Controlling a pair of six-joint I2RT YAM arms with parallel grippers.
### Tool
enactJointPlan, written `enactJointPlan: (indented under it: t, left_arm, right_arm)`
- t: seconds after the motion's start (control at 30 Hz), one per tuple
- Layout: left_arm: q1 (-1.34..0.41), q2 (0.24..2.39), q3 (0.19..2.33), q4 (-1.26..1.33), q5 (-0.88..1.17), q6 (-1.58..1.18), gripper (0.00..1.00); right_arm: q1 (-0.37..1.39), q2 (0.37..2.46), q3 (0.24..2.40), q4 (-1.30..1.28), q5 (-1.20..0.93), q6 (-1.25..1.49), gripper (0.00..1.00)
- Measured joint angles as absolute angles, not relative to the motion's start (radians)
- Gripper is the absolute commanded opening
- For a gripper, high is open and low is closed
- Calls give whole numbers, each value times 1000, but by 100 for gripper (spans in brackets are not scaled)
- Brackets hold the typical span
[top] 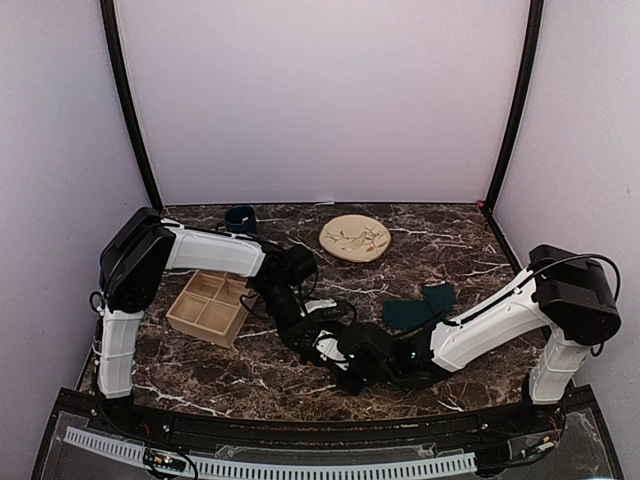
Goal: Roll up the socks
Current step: Roll the sock at the center of the board.
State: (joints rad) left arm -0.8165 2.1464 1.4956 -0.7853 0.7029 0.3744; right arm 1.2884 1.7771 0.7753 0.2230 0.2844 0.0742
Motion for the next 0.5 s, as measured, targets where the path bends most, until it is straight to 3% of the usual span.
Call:
enactJointPlan:
  t: [0.5]
  left_arm:
    - [-782, 2090, 1403, -722, 712, 328, 26]
  right_arm:
    - [1287, 1758, 749, 239, 284, 129, 3]
